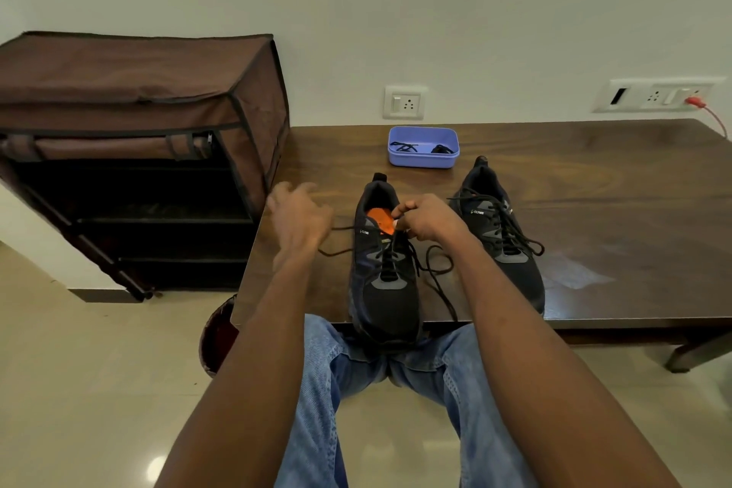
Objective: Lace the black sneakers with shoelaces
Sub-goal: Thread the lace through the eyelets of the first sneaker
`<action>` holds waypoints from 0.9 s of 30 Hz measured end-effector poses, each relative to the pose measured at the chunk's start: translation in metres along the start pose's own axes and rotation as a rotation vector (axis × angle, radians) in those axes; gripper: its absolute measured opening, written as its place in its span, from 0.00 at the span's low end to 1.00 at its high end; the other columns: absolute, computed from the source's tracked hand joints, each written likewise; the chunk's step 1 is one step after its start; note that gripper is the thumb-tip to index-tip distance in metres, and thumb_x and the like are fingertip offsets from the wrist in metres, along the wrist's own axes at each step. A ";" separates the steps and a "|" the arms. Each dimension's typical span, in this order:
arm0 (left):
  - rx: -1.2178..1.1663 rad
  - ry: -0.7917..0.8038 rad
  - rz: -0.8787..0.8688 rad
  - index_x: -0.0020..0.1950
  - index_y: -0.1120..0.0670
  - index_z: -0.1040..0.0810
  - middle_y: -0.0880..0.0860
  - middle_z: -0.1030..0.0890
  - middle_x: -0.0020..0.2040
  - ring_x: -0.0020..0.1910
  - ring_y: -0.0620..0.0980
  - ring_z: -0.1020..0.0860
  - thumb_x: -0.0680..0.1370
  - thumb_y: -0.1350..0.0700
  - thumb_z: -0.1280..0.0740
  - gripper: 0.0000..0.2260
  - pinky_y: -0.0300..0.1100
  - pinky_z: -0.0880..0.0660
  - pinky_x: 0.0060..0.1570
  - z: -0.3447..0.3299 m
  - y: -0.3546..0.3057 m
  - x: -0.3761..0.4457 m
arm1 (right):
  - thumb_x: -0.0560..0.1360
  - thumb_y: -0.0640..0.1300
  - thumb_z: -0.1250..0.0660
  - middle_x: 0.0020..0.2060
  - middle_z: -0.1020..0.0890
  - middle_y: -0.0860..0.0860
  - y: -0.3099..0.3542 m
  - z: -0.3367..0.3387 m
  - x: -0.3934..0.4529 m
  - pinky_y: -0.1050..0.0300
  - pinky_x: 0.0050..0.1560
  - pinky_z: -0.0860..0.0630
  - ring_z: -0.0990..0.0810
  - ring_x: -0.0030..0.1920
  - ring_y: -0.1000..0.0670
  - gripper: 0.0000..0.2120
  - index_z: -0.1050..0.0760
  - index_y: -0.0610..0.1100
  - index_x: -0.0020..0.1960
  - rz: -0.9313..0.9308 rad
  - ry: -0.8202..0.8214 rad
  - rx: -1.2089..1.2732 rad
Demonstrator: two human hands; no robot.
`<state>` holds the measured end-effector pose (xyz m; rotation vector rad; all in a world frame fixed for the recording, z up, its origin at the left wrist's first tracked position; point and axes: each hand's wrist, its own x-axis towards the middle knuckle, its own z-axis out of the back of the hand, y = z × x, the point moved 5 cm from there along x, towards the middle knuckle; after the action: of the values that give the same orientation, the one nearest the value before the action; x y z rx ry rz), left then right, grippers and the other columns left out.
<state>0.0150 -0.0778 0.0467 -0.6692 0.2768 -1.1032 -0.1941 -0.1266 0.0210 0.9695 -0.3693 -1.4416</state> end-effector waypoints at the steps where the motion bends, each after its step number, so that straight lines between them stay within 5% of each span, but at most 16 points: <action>1: -0.026 0.125 -0.087 0.68 0.53 0.23 0.57 0.35 0.75 0.75 0.57 0.39 0.76 0.59 0.29 0.20 0.54 0.36 0.73 -0.013 -0.011 -0.001 | 0.76 0.38 0.31 0.47 0.18 0.49 0.001 -0.001 0.000 0.53 0.50 0.24 0.21 0.47 0.49 0.10 0.20 0.52 0.41 0.002 0.004 -0.014; 4: 0.021 0.474 -0.335 0.63 0.52 0.18 0.55 0.31 0.70 0.72 0.56 0.34 0.77 0.56 0.28 0.14 0.45 0.34 0.67 -0.046 -0.038 -0.016 | 0.77 0.39 0.32 0.46 0.17 0.47 0.002 -0.001 0.000 0.53 0.46 0.25 0.22 0.44 0.49 0.10 0.19 0.51 0.40 -0.007 0.017 -0.047; 7: 0.068 0.553 -0.358 0.54 0.55 0.15 0.54 0.29 0.71 0.69 0.53 0.31 0.79 0.58 0.32 0.07 0.39 0.34 0.61 -0.057 -0.044 -0.026 | 0.77 0.39 0.33 0.44 0.16 0.46 0.002 -0.001 0.000 0.51 0.47 0.22 0.21 0.42 0.49 0.09 0.18 0.49 0.41 -0.035 0.020 -0.058; 9: -0.001 0.534 -0.300 0.41 0.56 0.18 0.55 0.21 0.58 0.58 0.51 0.25 0.79 0.61 0.33 0.08 0.37 0.30 0.52 -0.053 -0.046 -0.028 | 0.78 0.39 0.33 0.45 0.16 0.45 0.003 -0.001 0.000 0.50 0.47 0.21 0.21 0.42 0.47 0.09 0.18 0.48 0.41 -0.050 0.019 -0.059; 12: -0.163 0.388 -0.170 0.34 0.56 0.27 0.59 0.19 0.44 0.44 0.54 0.21 0.76 0.65 0.35 0.12 0.48 0.22 0.45 -0.040 -0.042 -0.020 | 0.78 0.42 0.35 0.47 0.16 0.44 0.008 -0.001 -0.001 0.48 0.52 0.19 0.17 0.47 0.45 0.07 0.18 0.45 0.46 -0.063 0.009 -0.098; 14: -0.238 0.210 -0.005 0.34 0.56 0.27 0.54 0.23 0.35 0.33 0.50 0.25 0.77 0.65 0.36 0.12 0.40 0.27 0.29 -0.025 -0.031 -0.014 | 0.79 0.44 0.36 0.48 0.16 0.44 0.011 -0.001 -0.001 0.46 0.53 0.18 0.16 0.48 0.45 0.08 0.19 0.43 0.51 -0.074 0.000 -0.121; 16: -0.341 0.008 0.201 0.37 0.58 0.22 0.53 0.23 0.35 0.31 0.48 0.26 0.77 0.64 0.35 0.09 0.35 0.36 0.24 -0.008 -0.016 -0.011 | 0.79 0.45 0.38 0.48 0.16 0.43 0.014 -0.001 -0.001 0.46 0.52 0.17 0.16 0.46 0.45 0.10 0.20 0.42 0.53 -0.074 -0.011 -0.146; 18: -0.400 -0.160 0.367 0.50 0.62 0.20 0.56 0.20 0.46 0.40 0.51 0.22 0.78 0.62 0.36 0.06 0.36 0.30 0.31 0.008 -0.002 -0.011 | 0.80 0.44 0.41 0.48 0.16 0.42 0.018 -0.001 -0.002 0.46 0.51 0.17 0.16 0.44 0.45 0.13 0.20 0.40 0.54 -0.064 -0.023 -0.178; 21: -0.397 -0.244 0.457 0.63 0.64 0.25 0.58 0.26 0.61 0.58 0.58 0.23 0.78 0.60 0.36 0.15 0.49 0.24 0.55 0.019 0.020 -0.005 | 0.80 0.42 0.42 0.47 0.17 0.41 0.020 -0.002 -0.004 0.47 0.50 0.18 0.18 0.41 0.45 0.13 0.20 0.38 0.53 -0.050 -0.029 -0.216; 25: -0.100 -0.110 0.317 0.69 0.60 0.32 0.61 0.38 0.72 0.68 0.62 0.34 0.76 0.59 0.32 0.23 0.54 0.31 0.66 0.010 0.024 -0.001 | 0.79 0.40 0.41 0.47 0.17 0.42 0.018 -0.002 -0.004 0.49 0.48 0.17 0.17 0.43 0.44 0.11 0.20 0.40 0.50 -0.016 -0.017 -0.245; 27: -0.118 -0.041 0.191 0.67 0.57 0.26 0.58 0.28 0.67 0.64 0.58 0.27 0.78 0.58 0.33 0.17 0.50 0.29 0.62 0.000 0.014 0.001 | 0.78 0.40 0.39 0.48 0.17 0.43 0.017 -0.004 -0.004 0.47 0.50 0.17 0.17 0.46 0.43 0.08 0.20 0.43 0.47 0.003 0.015 -0.257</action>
<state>0.0258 -0.0745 0.0378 -0.7531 0.3649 -0.8952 -0.1805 -0.1240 0.0329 0.7706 -0.1689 -1.4377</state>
